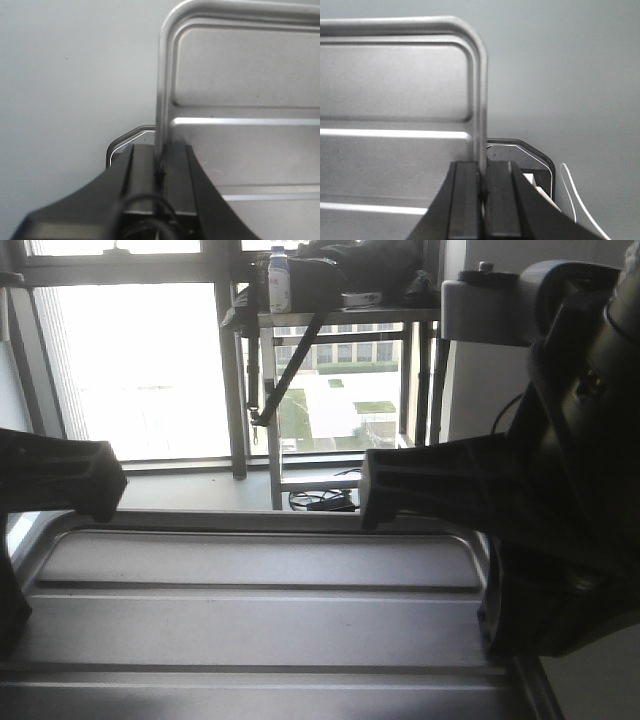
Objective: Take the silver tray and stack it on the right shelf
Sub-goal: 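Hold the tray level in both grippers while the base drives away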
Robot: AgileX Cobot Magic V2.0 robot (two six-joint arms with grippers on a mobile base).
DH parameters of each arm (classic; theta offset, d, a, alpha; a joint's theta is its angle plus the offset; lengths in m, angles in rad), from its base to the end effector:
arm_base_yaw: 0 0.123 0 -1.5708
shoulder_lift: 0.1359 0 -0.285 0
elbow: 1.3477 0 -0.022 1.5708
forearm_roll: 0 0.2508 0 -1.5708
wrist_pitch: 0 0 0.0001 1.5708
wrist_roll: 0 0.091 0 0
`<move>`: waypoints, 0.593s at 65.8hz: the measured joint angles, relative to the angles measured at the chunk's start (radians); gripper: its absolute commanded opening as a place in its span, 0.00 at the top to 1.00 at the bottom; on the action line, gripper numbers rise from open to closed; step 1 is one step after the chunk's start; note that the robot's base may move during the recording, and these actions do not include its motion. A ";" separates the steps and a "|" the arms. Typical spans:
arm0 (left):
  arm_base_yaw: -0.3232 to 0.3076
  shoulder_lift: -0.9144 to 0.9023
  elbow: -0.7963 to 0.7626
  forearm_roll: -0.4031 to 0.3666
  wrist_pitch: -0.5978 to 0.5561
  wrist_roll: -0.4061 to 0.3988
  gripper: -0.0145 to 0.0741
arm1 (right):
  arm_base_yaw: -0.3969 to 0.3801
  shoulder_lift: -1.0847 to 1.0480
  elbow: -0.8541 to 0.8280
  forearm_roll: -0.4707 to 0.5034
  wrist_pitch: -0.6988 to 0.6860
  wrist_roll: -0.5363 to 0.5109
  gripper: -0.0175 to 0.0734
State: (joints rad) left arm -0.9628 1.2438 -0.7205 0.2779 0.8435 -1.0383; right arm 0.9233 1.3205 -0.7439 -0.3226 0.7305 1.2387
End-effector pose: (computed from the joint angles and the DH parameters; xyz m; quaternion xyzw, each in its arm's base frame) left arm 0.1351 -0.1614 0.2320 0.0391 0.9821 -0.0585 0.1750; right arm 0.1552 0.1733 0.2249 0.0548 0.9754 0.0926 0.1926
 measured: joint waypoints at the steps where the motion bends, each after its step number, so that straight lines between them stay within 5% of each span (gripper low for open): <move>1: 0.000 0.000 0.000 0.000 0.000 0.000 0.94 | 0.000 0.000 0.000 0.000 0.000 0.000 0.73; 39: 0.000 0.000 0.000 0.000 0.000 0.000 0.94 | 0.000 0.000 0.000 0.000 0.000 0.000 0.73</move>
State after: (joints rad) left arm -0.9628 1.2438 -0.7205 0.2779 0.8435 -1.0383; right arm 0.9233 1.3205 -0.7439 -0.3226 0.7305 1.2387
